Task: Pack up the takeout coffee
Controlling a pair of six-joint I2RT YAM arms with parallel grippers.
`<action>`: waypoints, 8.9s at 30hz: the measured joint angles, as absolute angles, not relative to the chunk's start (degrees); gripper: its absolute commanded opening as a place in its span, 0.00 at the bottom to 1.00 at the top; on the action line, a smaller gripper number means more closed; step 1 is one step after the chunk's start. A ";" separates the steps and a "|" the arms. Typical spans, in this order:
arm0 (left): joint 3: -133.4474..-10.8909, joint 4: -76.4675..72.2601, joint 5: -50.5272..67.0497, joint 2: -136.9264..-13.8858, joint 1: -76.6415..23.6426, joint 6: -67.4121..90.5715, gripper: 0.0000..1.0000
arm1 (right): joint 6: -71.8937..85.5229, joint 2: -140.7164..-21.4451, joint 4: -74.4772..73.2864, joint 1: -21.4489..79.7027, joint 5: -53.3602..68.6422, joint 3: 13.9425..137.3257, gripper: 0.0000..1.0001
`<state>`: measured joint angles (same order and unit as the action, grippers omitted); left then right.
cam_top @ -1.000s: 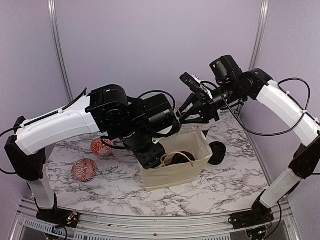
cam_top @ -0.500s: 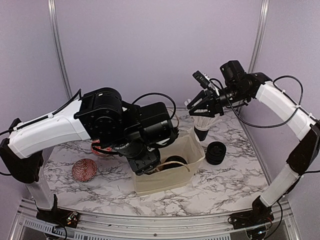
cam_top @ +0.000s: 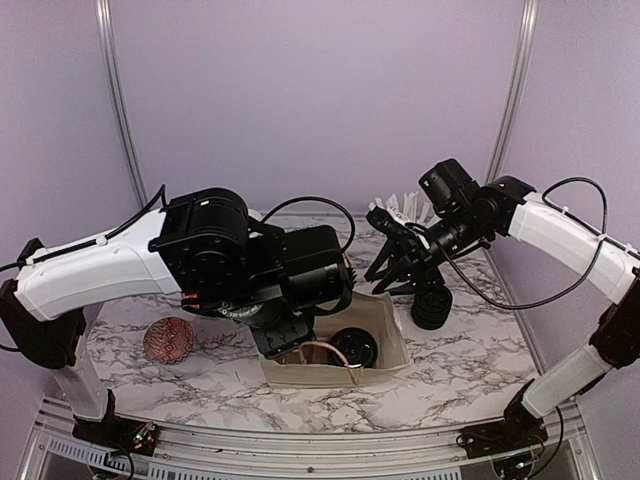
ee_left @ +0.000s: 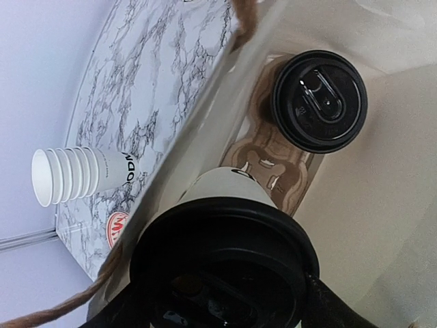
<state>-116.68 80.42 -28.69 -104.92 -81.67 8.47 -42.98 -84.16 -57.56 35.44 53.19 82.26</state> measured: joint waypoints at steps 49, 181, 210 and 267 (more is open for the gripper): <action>-90.50 65.80 -36.93 -92.84 -93.41 13.56 0.50 | -34.22 -104.97 -41.01 38.09 37.93 83.55 0.45; -79.83 53.58 -20.51 -94.00 -83.99 -17.96 0.48 | -36.53 -128.81 -62.39 32.60 42.96 103.13 0.65; -86.19 53.80 -9.47 -101.32 -74.67 -19.18 0.57 | -44.23 -115.90 -64.20 34.00 47.35 93.01 0.67; -107.11 44.82 -10.55 -95.68 -61.76 -13.04 0.85 | -38.35 -99.77 -69.47 11.75 47.03 108.92 0.53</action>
